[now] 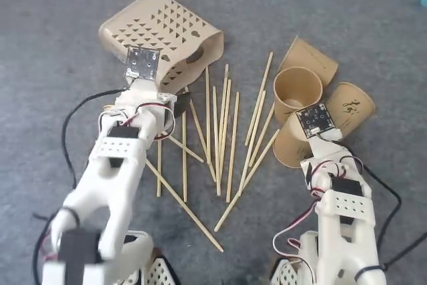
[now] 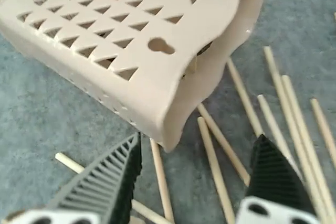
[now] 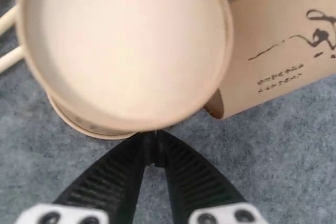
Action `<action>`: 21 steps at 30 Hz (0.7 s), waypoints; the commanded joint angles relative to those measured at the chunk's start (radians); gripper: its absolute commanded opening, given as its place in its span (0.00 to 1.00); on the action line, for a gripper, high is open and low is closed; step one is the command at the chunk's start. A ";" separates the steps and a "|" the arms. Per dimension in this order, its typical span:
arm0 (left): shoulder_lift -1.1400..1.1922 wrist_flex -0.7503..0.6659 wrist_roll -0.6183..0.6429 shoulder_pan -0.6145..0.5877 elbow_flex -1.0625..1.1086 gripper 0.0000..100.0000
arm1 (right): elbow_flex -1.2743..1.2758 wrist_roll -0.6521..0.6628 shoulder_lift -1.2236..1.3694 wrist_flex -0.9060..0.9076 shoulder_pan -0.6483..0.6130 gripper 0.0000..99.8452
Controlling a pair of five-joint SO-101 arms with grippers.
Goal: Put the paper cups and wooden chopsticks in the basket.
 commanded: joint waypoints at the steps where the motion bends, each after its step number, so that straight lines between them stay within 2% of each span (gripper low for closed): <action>1: 0.183 -0.092 -0.012 -0.055 -0.140 0.31 | -0.005 0.014 -0.024 -0.019 -0.008 0.01; 5: 0.319 -0.097 -0.011 -0.077 -0.252 0.31 | -0.005 0.017 -0.024 -0.019 -0.008 0.01; 9: 0.350 -0.112 -0.011 -0.072 -0.298 0.31 | -0.005 0.017 -0.024 -0.019 -0.010 0.01; 17: 0.362 -0.359 -0.009 -0.074 -0.245 0.31 | -0.003 0.018 -0.027 -0.018 -0.008 0.01; 21: 0.364 -0.400 -0.014 -0.075 -0.222 0.31 | -0.003 0.018 -0.027 -0.016 -0.008 0.01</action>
